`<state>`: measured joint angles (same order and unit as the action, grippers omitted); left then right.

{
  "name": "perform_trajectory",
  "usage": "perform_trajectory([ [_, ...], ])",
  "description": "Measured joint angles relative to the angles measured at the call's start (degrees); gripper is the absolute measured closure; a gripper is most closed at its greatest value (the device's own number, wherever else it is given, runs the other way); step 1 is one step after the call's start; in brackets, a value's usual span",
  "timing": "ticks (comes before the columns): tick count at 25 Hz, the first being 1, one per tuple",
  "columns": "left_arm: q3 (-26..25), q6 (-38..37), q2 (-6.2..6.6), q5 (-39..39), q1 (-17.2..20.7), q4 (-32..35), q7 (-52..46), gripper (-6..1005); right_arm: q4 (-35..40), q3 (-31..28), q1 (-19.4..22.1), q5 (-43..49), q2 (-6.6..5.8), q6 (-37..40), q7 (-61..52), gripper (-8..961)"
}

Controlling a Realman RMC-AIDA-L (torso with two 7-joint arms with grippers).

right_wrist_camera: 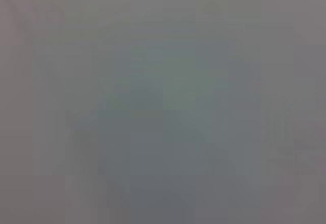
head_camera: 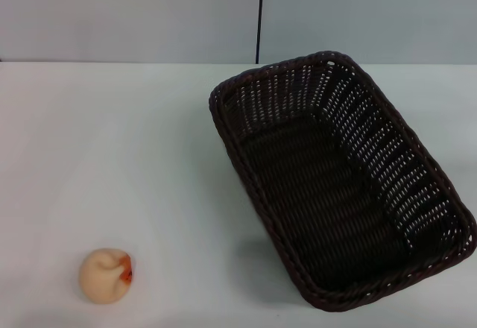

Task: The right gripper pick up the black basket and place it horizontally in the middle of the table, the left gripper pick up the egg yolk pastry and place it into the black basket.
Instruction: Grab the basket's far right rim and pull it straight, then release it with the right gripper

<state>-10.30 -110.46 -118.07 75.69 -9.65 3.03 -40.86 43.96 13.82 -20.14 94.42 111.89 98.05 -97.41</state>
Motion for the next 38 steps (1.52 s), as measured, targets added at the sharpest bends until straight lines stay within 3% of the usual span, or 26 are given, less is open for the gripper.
perform_trajectory([
  [2, 2.6, -0.1, 0.03, 1.1, 0.0, 1.7, -0.1, 606, 7.5, 2.7, -1.2, 5.1, -1.21, 3.4, -8.7, 233],
  [3, 4.7, -0.2, 0.04, 1.5, 0.0, 2.8, 0.1, 606, 15.4, 4.3, -3.1, 11.4, -1.94, 7.2, -15.8, 233],
  [4, 4.7, -0.2, 0.04, 1.5, 0.0, 2.8, 0.1, 606, 15.4, 4.3, -3.1, 11.4, -1.94, 7.2, -15.8, 233],
  [5, 5.3, -0.2, 0.04, 1.6, 0.0, 2.9, 0.3, 606, 22.6, 5.6, -5.3, 17.7, -2.51, 11.4, -21.4, 233],
  [7, 5.7, -0.1, 0.0, 1.6, 0.0, 2.9, 0.6, 607, 25.1, 6.2, -6.4, 20.0, -2.78, 13.0, -23.5, 233],
  [8, 6.3, 0.2, -0.01, 1.5, 0.0, 2.9, 0.7, 607, 28.3, 7.7, -9.1, 25.0, -3.68, 16.5, -27.4, 233],
  [10, 6.8, 0.3, -0.03, 1.6, 0.0, 2.9, 0.8, 607, 28.9, 8.6, -10.6, 27.6, -4.16, 18.3, -29.1, 232],
  [11, 6.9, 0.3, -0.06, 1.6, 0.0, 2.9, 0.9, 607, 28.8, 10.5, -13.7, 32.0, -4.95, 20.6, -30.9, 232],
  [15, 7.3, 0.4, -0.12, 1.6, -0.1, 2.9, 1.0, 608, 25.8, 16.4, -18.2, 40.0, -5.46, 21.3, -32.6, 232],
  [19, 7.5, 0.7, -0.14, 1.6, 0.0, 2.6, 1.0, 608, 22.4, 19.5, -20.3, 43.7, -5.1, 18.9, -32.7, 232],
  [23, 7.6, 0.8, -0.14, 1.6, 0.3, 2.5, 1.0, 609, 14.5, 23.9, -23.1, 47.8, -4.69, 14.0, -32.8, 234],
  [30, 7.6, 0.9, -0.14, 1.6, 0.6, 2.3, 1.0, 609, 7.7, 29.5, -24.8, 48.4, -4.06, 8.4, -32.9, 233],
  [38, 7.6, 0.9, -0.2, 1.6, 0.6, 2.2, 1.1, 610, 3.4, 31.2, -25.3, 48.6, -3.96, 3.7, -33.0, 233],
])
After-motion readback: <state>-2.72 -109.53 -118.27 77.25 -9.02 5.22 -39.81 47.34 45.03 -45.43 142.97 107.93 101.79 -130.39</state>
